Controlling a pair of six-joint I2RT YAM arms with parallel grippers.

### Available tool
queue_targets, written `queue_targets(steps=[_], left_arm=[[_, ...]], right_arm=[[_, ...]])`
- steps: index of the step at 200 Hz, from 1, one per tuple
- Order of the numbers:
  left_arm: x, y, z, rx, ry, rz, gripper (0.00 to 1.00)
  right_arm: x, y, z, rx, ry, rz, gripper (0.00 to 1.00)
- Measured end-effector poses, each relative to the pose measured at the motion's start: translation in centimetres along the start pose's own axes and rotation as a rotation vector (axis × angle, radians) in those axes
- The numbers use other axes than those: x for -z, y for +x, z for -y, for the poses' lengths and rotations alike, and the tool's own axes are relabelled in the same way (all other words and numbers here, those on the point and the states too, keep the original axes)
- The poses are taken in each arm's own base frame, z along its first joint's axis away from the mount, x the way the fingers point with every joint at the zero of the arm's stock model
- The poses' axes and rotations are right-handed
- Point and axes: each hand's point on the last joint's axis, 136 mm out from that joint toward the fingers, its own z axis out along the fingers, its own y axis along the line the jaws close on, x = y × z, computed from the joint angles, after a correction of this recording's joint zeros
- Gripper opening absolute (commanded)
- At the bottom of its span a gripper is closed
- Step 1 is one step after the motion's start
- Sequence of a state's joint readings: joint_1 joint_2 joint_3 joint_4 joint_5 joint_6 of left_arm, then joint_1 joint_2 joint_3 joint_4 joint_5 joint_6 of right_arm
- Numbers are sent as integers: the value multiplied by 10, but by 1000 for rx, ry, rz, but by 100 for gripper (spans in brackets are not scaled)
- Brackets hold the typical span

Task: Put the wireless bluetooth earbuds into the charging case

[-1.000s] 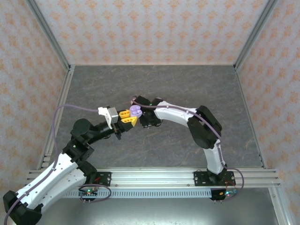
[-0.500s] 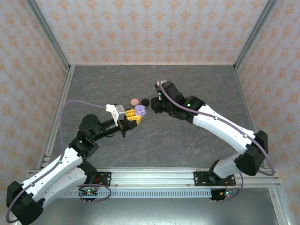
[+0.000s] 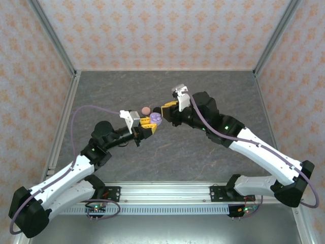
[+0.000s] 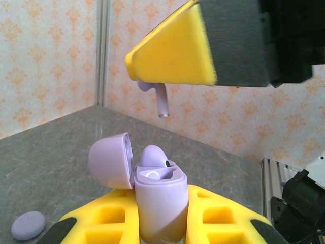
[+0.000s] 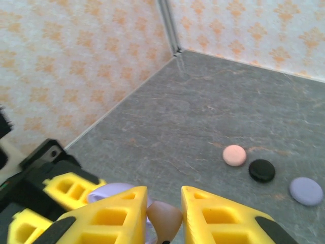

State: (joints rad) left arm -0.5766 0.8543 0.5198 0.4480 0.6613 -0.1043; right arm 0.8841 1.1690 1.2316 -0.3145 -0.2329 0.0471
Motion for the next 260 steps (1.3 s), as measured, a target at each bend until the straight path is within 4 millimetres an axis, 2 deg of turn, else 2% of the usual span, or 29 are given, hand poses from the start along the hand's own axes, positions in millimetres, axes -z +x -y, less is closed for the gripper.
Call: queue_targets(steps=[31, 80, 169, 260], left_arm=[[-1, 0, 1, 0, 10, 0, 0], [-2, 1, 3, 2, 18, -2, 0], [-2, 1, 3, 2, 18, -1, 0], [-2, 1, 3, 2, 17, -2, 0]], right_arm=[[-1, 1, -17, 49, -57, 15, 23], [-2, 0, -29, 96, -88, 30, 23], [-20, 15, -25, 131, -49, -20, 23], [-20, 16, -24, 131, -44, -24, 23]])
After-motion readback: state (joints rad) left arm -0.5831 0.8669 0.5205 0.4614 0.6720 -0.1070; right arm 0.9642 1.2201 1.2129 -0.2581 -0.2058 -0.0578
